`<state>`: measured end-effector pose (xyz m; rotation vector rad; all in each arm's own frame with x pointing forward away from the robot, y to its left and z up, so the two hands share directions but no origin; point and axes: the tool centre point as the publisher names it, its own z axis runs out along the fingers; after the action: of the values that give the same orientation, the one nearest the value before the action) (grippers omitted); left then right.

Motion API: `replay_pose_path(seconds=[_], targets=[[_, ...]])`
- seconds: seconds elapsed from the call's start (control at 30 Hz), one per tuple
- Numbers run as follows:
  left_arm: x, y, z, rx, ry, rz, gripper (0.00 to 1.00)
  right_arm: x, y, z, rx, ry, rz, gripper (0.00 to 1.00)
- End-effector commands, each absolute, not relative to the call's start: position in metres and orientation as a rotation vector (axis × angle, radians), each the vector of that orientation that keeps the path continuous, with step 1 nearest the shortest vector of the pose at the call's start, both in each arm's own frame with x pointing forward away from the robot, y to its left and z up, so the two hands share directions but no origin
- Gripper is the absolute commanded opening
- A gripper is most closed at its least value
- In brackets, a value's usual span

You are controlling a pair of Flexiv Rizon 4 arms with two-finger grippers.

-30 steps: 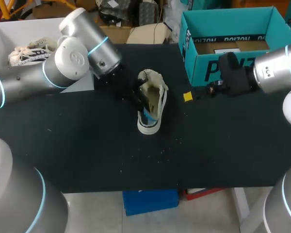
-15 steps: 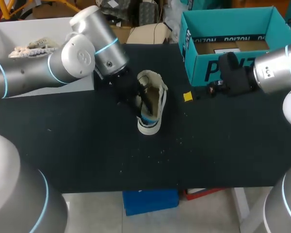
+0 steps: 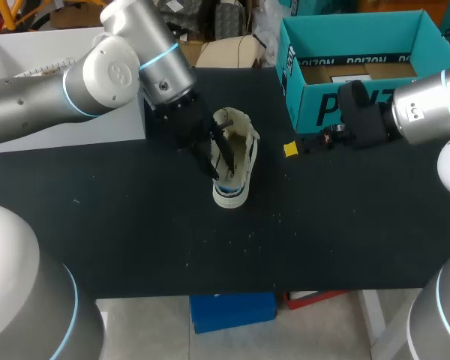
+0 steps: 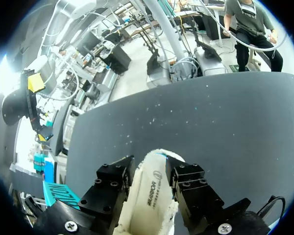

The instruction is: Take the shoe out of the shoebox, open the shoe tongue, remove and reinsert the insole, then place the shoe into the shoebox

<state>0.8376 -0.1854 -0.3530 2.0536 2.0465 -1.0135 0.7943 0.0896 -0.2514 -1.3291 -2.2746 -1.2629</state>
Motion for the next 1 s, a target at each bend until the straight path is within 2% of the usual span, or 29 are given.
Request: replay_pose_path(seconds=[0.03,0.5,0.53,0.6,1.0], targets=[[0.837,-0.189,-0.359,2.06,2.062,-1.019,0.35,0.795,0.09,-0.251,-1.33,-2.275,-1.26,1.0],[0.83,-0.182,-0.369,2.065,2.118,-1.01,0.34,0.795,0.09,-0.251,-1.33,-2.275,-1.26,1.0],[0.83,-0.182,-0.37,2.064,2.123,-1.01,0.28,0.795,0.09,-0.251,-1.33,-2.275,-1.26,1.0],[0.829,-0.179,-0.372,2.067,2.14,-0.983,0.0,0.795,0.09,-0.251,-1.33,-2.275,-1.26,1.0],[0.834,-0.175,-0.382,2.077,2.166,-0.909,0.0,0.795,0.09,-0.251,-1.33,-2.275,-1.26,1.0]])
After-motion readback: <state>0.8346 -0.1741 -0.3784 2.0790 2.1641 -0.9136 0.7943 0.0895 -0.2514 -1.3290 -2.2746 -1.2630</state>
